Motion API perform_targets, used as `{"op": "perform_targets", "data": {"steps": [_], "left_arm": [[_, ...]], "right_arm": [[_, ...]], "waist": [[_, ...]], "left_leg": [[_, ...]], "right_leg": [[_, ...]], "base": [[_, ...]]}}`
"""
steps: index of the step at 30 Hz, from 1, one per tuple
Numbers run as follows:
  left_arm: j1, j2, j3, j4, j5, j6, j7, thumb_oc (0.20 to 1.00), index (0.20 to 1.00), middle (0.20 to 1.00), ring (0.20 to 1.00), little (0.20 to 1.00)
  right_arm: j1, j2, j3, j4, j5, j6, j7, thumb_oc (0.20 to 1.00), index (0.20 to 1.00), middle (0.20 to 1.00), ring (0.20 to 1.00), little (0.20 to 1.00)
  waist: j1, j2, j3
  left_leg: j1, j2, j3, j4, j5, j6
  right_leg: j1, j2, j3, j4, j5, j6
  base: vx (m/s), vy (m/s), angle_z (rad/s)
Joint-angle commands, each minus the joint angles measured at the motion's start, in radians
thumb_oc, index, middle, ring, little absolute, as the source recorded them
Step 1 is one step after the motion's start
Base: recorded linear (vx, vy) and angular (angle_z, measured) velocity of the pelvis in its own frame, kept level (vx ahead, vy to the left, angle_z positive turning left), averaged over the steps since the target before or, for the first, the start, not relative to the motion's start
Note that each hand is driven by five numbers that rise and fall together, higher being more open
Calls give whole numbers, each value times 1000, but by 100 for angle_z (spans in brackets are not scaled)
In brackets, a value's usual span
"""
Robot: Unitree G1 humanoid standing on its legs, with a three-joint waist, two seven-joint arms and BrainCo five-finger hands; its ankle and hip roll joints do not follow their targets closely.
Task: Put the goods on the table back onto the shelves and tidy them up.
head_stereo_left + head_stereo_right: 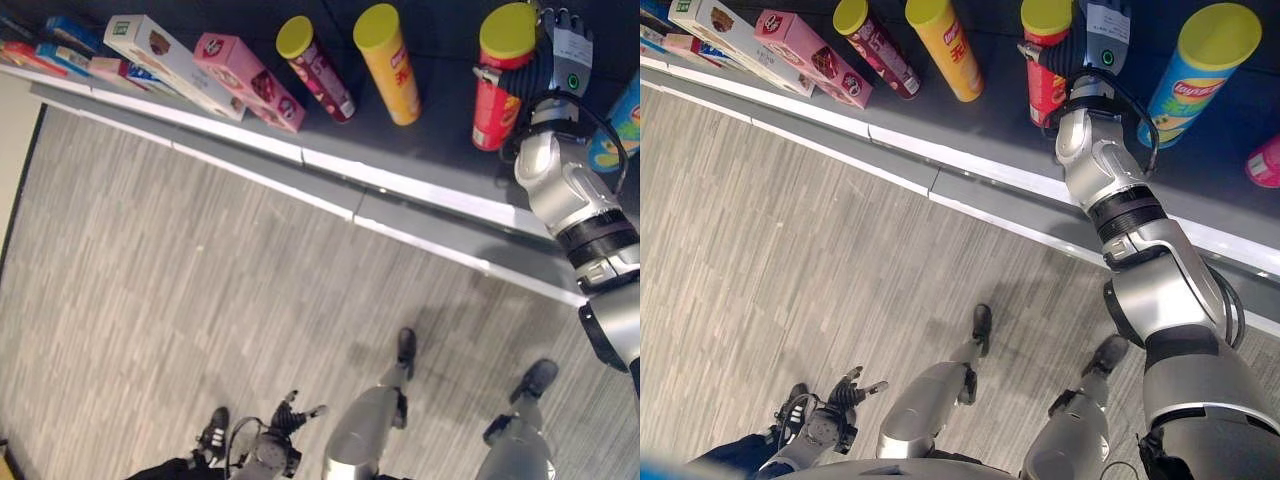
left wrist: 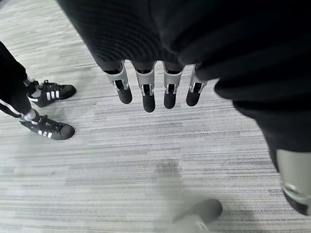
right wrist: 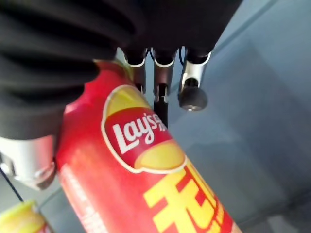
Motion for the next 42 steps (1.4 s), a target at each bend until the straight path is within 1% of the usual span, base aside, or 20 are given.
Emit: {"op": "perform_targets", "data": {"steps": [1, 6, 14, 21, 35, 36, 37, 42], "left_arm": [[-66, 85, -83, -3, -51, -11, 41, 1000, 1000, 1000, 1000, 1000], [-74, 88, -91, -12, -58, -14, 45, 1000, 1000, 1000, 1000, 1000], [-79, 92, -88, -15, -60, -15, 48, 1000, 1000, 1000, 1000, 1000], [-84, 90, -83, -9, -57, -13, 48, 1000, 1000, 1000, 1000, 1000], [-91, 91, -74, 2, -58, -11, 54, 1000, 1000, 1000, 1000, 1000], [-91, 91, -73, 4, -58, -11, 55, 1000, 1000, 1000, 1000, 1000], [-91, 92, -72, 6, -58, -12, 56, 1000, 1000, 1000, 1000, 1000], [-89, 89, -69, 18, -53, -7, 56, 1000, 1000, 1000, 1000, 1000]], "right_arm": [[-221, -2, 92, 40, -6, -20, -69, 200, 200, 200, 200, 200], [-249, -2, 98, 46, -14, -3, -93, 200, 200, 200, 200, 200], [-259, -15, 102, 42, -26, 11, -101, 200, 200, 200, 200, 200], [-242, -16, 102, 34, -39, 17, -99, 200, 200, 200, 200, 200], [-213, 2, 99, 27, -29, 5, -88, 200, 200, 200, 200, 200], [-210, 2, 99, 25, -27, 3, -87, 213, 213, 213, 213, 213], [-208, 2, 100, 21, -27, 1, -86, 1000, 1000, 1000, 1000, 1000], [-185, 4, 90, -12, -15, -11, -84, 1000, 1000, 1000, 1000, 1000]], "waist": [[30, -7, 24], [27, -3, 36], [27, 1, 34], [18, -3, 35], [8, -7, 46], [7, -8, 46], [7, -10, 47], [7, -14, 50]], "left_leg": [[-35, 5, 48, -2, 49, -73], [-54, 1, 48, -2, 52, -70], [-55, -5, 49, -2, 52, -72], [-52, -7, 51, -2, 48, -73], [-53, -1, 56, -2, 51, -75], [-53, -1, 55, -2, 51, -75], [-54, -1, 56, -2, 52, -75], [-55, 0, 56, -2, 52, -75]], "right_leg": [[-95, -55, 127, 274, -169, 27], [-127, -62, 139, 289, -167, 27], [-119, -67, 133, 277, -159, 31], [-119, -68, 141, 273, -155, 31], [-120, -65, 145, 264, -145, 31], [-119, -64, 145, 263, -144, 31], [-118, -64, 143, 262, -144, 31], [-117, -63, 141, 255, -137, 32]], "base": [[-44, 24, 2], [-14, 15, 3], [0, 0, 0], [0, 0, 0], [-5, 1, 0], [-18, -3, -4], [-34, 0, -4], [-6, 0, 0]]}}
